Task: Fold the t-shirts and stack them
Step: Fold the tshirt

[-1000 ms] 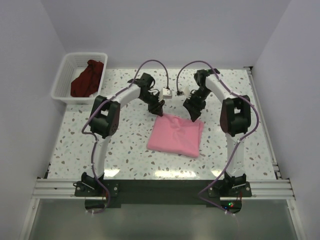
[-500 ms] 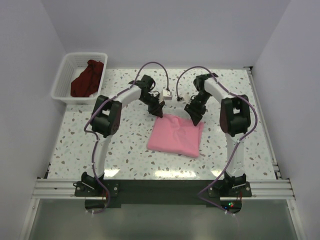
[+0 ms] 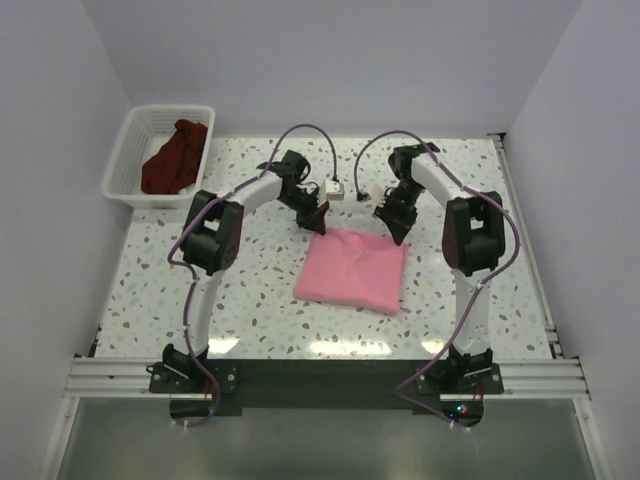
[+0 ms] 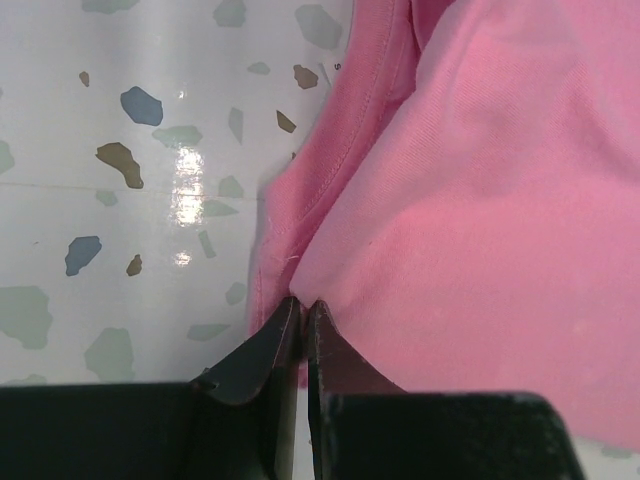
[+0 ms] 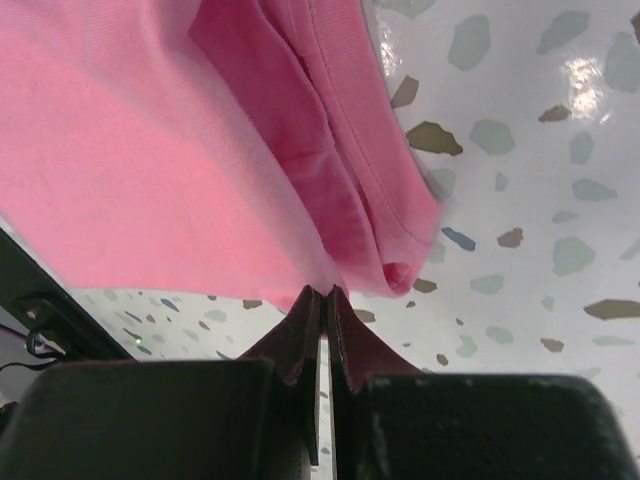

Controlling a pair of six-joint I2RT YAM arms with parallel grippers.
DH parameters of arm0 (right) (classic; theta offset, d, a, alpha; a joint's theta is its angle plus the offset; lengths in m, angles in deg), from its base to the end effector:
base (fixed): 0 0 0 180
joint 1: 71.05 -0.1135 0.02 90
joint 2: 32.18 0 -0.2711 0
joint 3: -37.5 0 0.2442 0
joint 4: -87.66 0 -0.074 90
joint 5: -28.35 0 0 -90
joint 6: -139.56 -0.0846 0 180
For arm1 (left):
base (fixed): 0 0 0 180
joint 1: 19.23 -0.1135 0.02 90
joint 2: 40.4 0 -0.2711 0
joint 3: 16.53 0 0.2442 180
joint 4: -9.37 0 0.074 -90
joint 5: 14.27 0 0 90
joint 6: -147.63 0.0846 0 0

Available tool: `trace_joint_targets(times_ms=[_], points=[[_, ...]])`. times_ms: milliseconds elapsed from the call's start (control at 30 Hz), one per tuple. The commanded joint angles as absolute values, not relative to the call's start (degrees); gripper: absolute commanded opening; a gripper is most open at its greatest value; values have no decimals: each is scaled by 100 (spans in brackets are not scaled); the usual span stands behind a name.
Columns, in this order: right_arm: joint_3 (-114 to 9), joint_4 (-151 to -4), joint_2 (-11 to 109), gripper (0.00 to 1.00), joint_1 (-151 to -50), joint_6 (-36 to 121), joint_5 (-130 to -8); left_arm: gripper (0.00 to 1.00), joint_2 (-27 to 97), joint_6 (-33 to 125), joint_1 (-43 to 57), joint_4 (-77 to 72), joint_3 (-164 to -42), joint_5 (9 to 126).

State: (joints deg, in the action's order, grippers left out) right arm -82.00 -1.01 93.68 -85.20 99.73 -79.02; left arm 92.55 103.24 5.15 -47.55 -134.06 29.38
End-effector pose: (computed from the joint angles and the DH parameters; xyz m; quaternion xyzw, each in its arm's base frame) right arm 0.3825 0.1225 0.1528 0.5164 -0.8404 -0.1638 0.0165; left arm 0.4122 -0.2540 0.1208 0.5705 0.7095 -0.3562 0.2103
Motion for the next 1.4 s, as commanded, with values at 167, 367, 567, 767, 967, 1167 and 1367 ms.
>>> trace_joint_targets(times_ms=[167, 367, 567, 767, 967, 1167, 1367], points=[[-8378, 935, 9183, 0, -8143, 9711, -7080, 0, 9241, 10264, 458, -4836, -13183, 3459], [-8597, 143, 9807, 0, -8028, 9236, -6921, 0, 9214, 10149, 300, -4854, -13174, 3626], [-9054, 160, 10001, 0, -8028, 9007, -7306, 2, 8951, 10131, 133, -4819, -13165, 3513], [-9239, 538, 9659, 0, -8168, 9042, -7720, 18, 8494, 10062, 194, -4678, -13104, 3249], [-9353, 626, 9614, 0, -8563, 9051, -7940, 19, 8441, 10070, 239, -4757, -13086, 3187], [-9309, 355, 9930, 0, -8608, 9069, -7792, 6, 8432, 10184, 239, -4897, -13042, 3205], [-9020, -129, 10290, 0, -8617, 9016, -7458, 0, 8204, 10254, 221, -5047, -13016, 3126]])
